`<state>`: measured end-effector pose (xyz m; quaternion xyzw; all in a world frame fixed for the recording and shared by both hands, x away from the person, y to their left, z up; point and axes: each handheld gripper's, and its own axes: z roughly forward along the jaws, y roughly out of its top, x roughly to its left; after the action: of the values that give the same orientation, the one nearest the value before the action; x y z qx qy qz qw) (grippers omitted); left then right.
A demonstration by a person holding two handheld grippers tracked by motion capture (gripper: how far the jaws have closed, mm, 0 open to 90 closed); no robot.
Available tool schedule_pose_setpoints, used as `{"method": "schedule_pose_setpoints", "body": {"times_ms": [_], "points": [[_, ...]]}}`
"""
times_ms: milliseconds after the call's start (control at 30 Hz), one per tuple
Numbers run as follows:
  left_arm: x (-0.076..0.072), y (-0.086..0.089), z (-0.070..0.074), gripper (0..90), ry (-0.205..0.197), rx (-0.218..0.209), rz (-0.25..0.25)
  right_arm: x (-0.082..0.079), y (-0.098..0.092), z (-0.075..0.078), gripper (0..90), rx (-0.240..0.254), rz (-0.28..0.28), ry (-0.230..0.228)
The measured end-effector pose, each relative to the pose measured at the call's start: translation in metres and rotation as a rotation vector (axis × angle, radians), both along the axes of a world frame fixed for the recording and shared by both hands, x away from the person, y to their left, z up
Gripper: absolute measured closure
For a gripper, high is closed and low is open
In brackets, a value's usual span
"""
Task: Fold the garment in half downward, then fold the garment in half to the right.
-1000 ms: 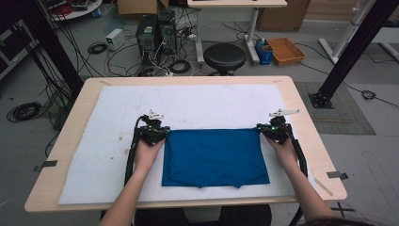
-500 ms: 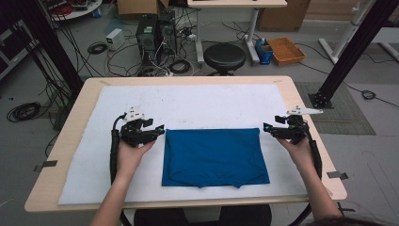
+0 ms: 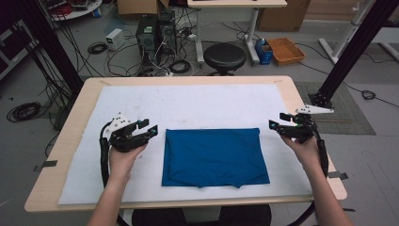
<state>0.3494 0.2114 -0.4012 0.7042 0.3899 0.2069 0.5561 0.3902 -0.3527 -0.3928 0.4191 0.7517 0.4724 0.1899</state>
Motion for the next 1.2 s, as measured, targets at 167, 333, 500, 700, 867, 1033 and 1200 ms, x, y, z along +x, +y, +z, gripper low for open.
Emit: {"method": "schedule_pose_setpoints", "body": {"times_ms": [167, 333, 500, 700, 867, 1033, 1200], "points": [[0.0, -0.004, 0.011, 36.6, 0.021, -0.004, -0.024, -0.001, -0.001, 0.003, 33.0, 0.009, 0.0, -0.013], [-0.001, -0.009, 0.014, 33.3, 0.021, 0.03, -0.033, -0.001, -0.002, 0.004, 32.8, 0.012, -0.007, -0.018], [-0.001, -0.011, 0.014, 30.9, 0.027, 0.033, -0.042, -0.002, -0.004, 0.005, 32.5, 0.015, -0.012, -0.02], [-0.001, -0.012, 0.014, 30.6, 0.029, 0.04, -0.037, -0.003, -0.005, 0.005, 32.3, 0.016, -0.016, -0.021], [-0.001, -0.013, 0.014, 30.6, 0.043, 0.041, -0.045, -0.003, -0.006, 0.006, 32.3, 0.019, -0.017, -0.027], [-0.004, -0.016, 0.016, 30.6, 0.023, 0.057, -0.034, -0.002, -0.005, 0.005, 32.3, 0.017, -0.018, -0.022], [-0.005, -0.018, 0.017, 30.6, 0.033, 0.051, -0.05, -0.002, -0.005, 0.005, 32.3, 0.015, -0.018, -0.021]]}}
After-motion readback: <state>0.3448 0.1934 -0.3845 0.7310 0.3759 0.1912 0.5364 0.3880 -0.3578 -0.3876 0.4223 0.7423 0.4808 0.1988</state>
